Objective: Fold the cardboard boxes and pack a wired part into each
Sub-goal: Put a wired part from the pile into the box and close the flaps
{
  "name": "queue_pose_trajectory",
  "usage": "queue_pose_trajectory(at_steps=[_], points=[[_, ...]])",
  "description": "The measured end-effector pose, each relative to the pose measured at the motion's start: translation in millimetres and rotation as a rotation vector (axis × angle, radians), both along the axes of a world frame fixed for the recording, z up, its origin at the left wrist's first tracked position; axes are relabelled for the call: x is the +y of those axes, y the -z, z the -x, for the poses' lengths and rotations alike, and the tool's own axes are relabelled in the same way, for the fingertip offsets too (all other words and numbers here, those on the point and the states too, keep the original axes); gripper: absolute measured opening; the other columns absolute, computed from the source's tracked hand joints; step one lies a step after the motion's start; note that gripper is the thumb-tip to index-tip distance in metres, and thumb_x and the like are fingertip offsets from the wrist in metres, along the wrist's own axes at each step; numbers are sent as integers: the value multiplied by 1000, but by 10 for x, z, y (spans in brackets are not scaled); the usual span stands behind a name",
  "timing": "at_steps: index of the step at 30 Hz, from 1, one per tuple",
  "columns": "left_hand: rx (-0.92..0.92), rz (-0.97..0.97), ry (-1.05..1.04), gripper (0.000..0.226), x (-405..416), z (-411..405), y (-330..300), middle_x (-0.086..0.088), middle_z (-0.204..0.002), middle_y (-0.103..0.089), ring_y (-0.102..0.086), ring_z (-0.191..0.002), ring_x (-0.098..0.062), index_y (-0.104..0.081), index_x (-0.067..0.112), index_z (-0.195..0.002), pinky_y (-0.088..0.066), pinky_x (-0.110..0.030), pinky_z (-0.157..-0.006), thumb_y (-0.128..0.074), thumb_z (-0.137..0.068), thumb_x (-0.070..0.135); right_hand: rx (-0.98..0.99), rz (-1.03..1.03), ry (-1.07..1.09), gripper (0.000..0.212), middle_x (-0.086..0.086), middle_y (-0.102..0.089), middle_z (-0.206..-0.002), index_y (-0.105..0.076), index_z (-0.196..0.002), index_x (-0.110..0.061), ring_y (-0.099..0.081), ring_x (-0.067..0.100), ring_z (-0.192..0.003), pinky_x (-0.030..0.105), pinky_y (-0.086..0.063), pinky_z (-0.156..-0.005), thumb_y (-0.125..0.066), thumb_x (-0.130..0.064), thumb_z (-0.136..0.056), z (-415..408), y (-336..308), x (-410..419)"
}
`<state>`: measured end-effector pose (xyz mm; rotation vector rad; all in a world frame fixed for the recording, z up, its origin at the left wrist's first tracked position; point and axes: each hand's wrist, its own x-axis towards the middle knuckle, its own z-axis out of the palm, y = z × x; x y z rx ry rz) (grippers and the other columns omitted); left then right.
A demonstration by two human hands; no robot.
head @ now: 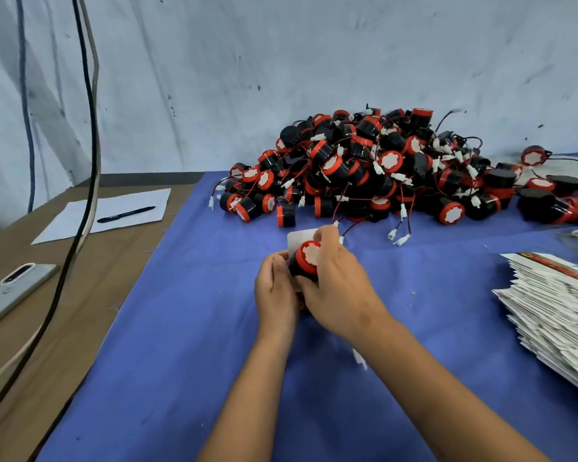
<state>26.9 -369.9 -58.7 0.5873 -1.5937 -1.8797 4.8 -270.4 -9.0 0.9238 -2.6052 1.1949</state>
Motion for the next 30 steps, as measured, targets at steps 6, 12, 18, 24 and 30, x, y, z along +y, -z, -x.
queue_pose_trajectory(at_steps=[6,12,18,24,30], points=[[-3,294,-10,19,72,-12,16,0,-98,-75,-70,-92,-18,-65,15,-109,-56,-32,-79,-46,-109,18,265,-262,174,15,2,-50,-109,-68,-88,-17,-42,24,-111,28,-45,-86,-55,-11,-93,-199,168,58],[-116,360,-9,24,71,7,41,13,-96,-72,-66,-86,1,-65,21,-107,-51,-23,-73,-62,-92,3,235,-445,309,22,1,-41,-120,-62,-106,-29,-35,24,-106,30,-38,-82,-49,-20,-90,-253,34,223],[-161,321,55,22,87,39,39,7,-106,-75,-70,-104,-15,-66,22,-105,-58,-42,-91,-77,-87,15,-106,-241,300,33,4,-57,-85,-30,-110,-20,-55,28,-71,35,-35,-49,-54,-10,-90,-220,-70,483],[-141,308,118,20,163,17,27,5,-91,-75,-71,-90,-24,-68,24,-92,-60,-47,-76,-79,-78,30,-162,-4,231,26,5,-68,-91,-68,-99,-17,-65,22,-73,36,-55,-55,-44,-9,-94,-210,-205,393],[-121,386,87,13,322,33,51,13,-90,-75,-69,-84,-6,-67,29,-93,-53,-25,-68,-77,-86,23,89,-345,359,18,3,-56,-94,-50,-78,-16,-46,21,-69,31,-27,-53,-48,-9,-94,-190,-166,471]])
